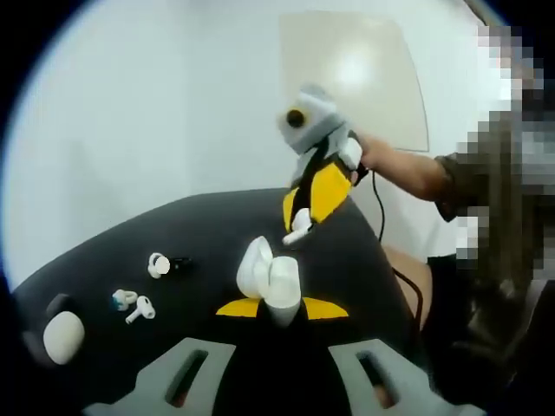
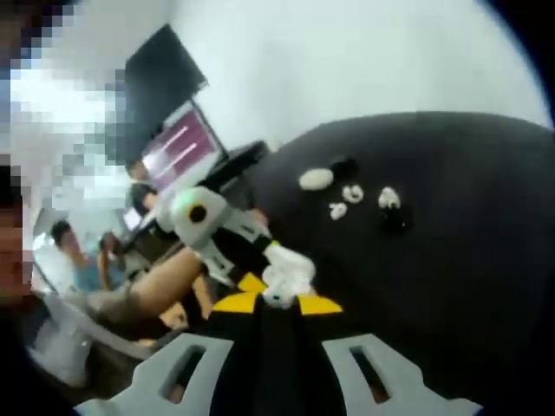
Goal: Pick up three earphones and place each one into its charging case using tactile feedback, ensure that each earphone is properly inserted and securely positioned inside the case.
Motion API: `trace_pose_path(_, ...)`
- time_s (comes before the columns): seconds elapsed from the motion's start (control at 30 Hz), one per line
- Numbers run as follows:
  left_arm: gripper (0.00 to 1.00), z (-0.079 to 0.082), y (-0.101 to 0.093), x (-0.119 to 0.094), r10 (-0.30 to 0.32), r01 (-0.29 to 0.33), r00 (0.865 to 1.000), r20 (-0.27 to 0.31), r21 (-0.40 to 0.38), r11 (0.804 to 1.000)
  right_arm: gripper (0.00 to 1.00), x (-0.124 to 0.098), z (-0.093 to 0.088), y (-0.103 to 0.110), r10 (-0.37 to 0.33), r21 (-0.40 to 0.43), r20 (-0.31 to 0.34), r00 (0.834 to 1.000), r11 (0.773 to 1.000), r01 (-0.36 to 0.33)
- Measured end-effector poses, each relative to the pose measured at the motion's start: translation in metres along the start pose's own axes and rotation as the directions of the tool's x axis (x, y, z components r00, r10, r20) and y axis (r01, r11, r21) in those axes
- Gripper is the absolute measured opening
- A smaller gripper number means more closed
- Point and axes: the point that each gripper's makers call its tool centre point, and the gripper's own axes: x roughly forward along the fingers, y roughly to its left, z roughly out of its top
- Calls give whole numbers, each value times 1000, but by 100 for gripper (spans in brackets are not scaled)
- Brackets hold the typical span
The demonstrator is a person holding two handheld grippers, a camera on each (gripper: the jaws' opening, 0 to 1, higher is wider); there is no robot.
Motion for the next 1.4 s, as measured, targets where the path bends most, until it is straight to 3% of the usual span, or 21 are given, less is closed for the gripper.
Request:
trace_pose_path(0.1,13,0,0,0,0,0,1000,1,2,1000,17,3,-4,-4,-42,-42,-59,997,998,39)
trace_pose_path(0.3,13,0,0,0,-2,2,1000,1,0,1000,17,-3,2,-4,-76,-117,-74,994,991,67)
trace_pose_path(0.4,14,0,0,0,-2,2,1000,1,0,1000,17,1,2,7,-42,-136,-73,996,990,31)
trace_pose_path(0.5,14,0,1,0,0,0,1000,1,2,1000,17,15,-1,17,-2,-118,-94,996,993,-9)
trace_pose_path(0.67,13,0,1,0,4,-4,1000,2,18,1000,17,30,-5,8,-30,-101,-148,988,995,15)
trace_pose_path(0.73,13,0,0,-1,5,-5,1000,3,27,1000,17,32,-6,8,-26,-47,-156,987,999,19)
trace_pose_path(0.8,13,0,0,-1,5,-5,1000,4,31,1000,17,32,-1,7,-17,2,-147,989,1000,18)
trace_pose_path(1.03,13,0,0,-1,3,-4,1000,4,34,999,17,32,4,8,-11,9,-126,992,1000,12)
trace_pose_path(1.23,14,0,0,-1,4,-4,1000,4,26,1000,17,32,2,6,-78,-163,-113,990,985,59)
trace_pose_path(1.33,14,0,0,-1,4,-4,1000,5,28,1000,17,32,8,9,-86,-113,-66,994,991,79)
trace_pose_path(1.4,14,0,0,-1,5,-5,1000,5,30,1000,17,33,11,12,-68,-25,-41,997,997,67)
